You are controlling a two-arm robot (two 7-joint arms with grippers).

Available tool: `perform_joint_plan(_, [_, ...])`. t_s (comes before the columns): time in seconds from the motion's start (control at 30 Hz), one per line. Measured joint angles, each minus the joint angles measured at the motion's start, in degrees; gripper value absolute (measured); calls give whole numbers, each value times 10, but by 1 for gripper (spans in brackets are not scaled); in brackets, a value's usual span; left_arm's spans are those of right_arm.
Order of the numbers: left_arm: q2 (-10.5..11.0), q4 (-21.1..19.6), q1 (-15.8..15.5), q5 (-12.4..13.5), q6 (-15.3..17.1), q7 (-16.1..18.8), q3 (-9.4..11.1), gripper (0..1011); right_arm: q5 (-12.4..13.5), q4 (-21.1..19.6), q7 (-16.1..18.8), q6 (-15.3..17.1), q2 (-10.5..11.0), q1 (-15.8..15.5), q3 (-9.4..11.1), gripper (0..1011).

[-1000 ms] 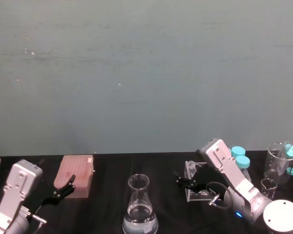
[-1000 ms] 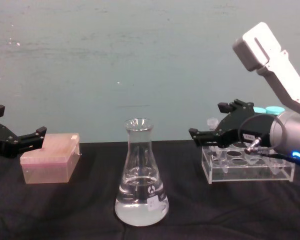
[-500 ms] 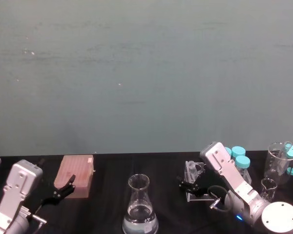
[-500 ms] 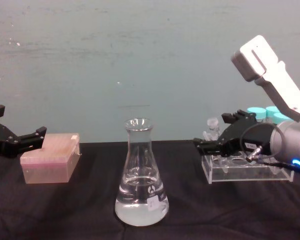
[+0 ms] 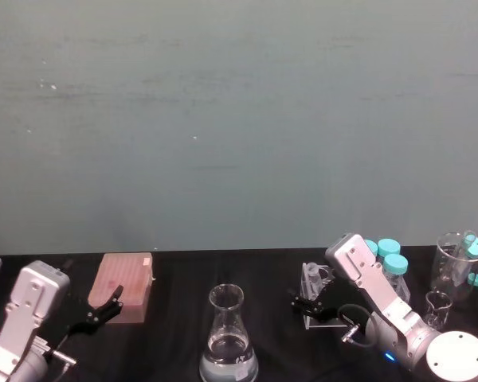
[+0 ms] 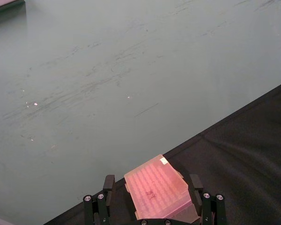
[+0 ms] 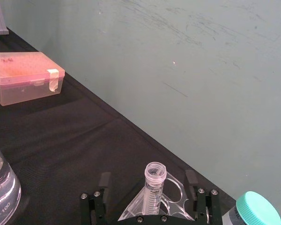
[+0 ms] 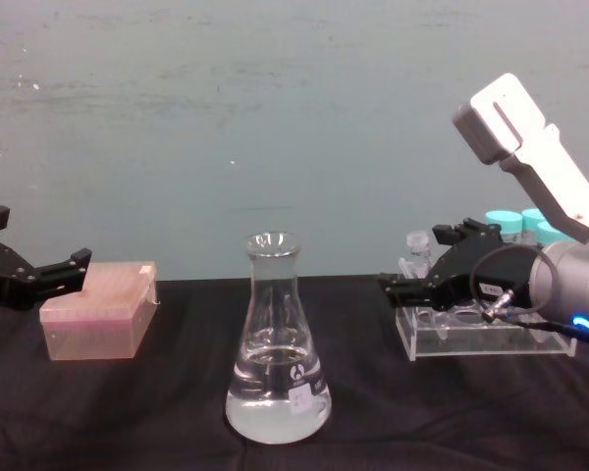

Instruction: Pour the liquid from the test tube into the beaker using one hand.

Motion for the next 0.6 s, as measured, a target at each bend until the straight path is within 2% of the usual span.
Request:
perform_joint_plan(0.13, [0, 0, 0, 0, 0, 0, 0, 1000, 0, 0, 0, 1, 0, 0, 0, 929])
perform_joint_plan(0.43, [0, 0, 0, 0, 0, 0, 0, 1000, 1, -1, 0, 1, 1, 1, -1, 665])
perform_joint_plan(0.53, [0, 0, 0, 0, 0, 0, 0, 1000, 1, -1, 0, 2, 1, 1, -1, 547])
perform_joint_plan(0.6, [0, 0, 0, 0, 0, 0, 0, 1000, 1, -1, 0, 2, 1, 1, -1, 510])
